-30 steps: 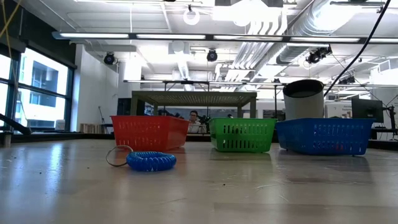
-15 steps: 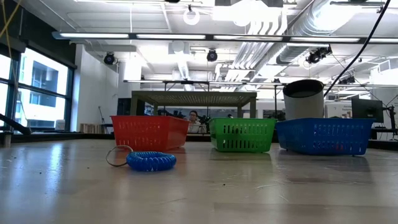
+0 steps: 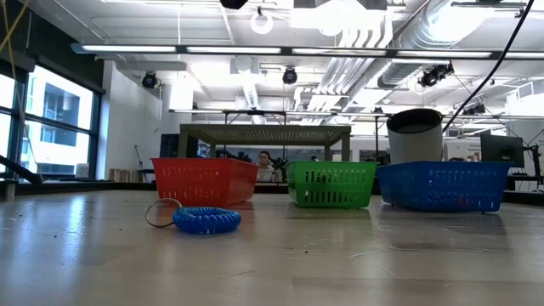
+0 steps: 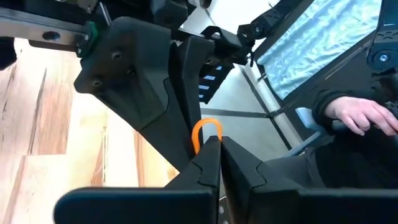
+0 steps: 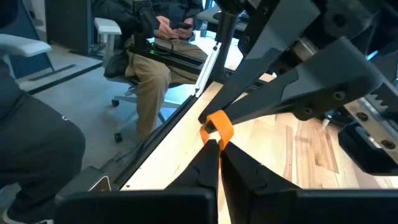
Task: Pick & Place Office Desk Supplies
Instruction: Put the orange rubber band into the red bin
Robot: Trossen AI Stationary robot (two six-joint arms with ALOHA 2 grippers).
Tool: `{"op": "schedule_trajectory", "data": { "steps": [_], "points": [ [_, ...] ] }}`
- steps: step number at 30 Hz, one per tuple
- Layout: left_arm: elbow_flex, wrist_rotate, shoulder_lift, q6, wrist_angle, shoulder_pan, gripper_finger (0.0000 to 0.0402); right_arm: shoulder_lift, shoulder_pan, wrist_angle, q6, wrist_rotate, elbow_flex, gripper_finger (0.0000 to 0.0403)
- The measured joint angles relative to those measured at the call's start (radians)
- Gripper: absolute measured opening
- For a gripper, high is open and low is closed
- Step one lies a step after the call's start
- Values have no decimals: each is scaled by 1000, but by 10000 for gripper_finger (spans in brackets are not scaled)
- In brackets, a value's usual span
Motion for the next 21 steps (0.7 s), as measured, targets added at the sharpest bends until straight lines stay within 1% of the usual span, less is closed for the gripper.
{"op": "schedule_trajectory", "data": {
  "steps": [5, 8, 13, 15, 17, 21],
  "points": [
    [0, 1, 0, 0, -8, 0, 0, 0, 8, -4, 0, 34, 0, 3],
    [0, 19, 0, 0, -18, 0, 0, 0, 14, -12, 0, 38, 0, 3],
    [-1, 19, -1, -3, -37, 0, 1, 0, 13, -22, 1, 38, 0, 3],
    [-1, 4, -1, -1, -59, 0, 5, -1, 13, -27, 2, 38, 0, 3],
    [-1, -40, -1, 3, -76, 0, 20, -1, 13, -34, 2, 39, 0, 3],
    [-1, -54, -1, 16, -75, -1, 75, -1, 13, -53, 4, 39, 0, 3]
  ]
}}
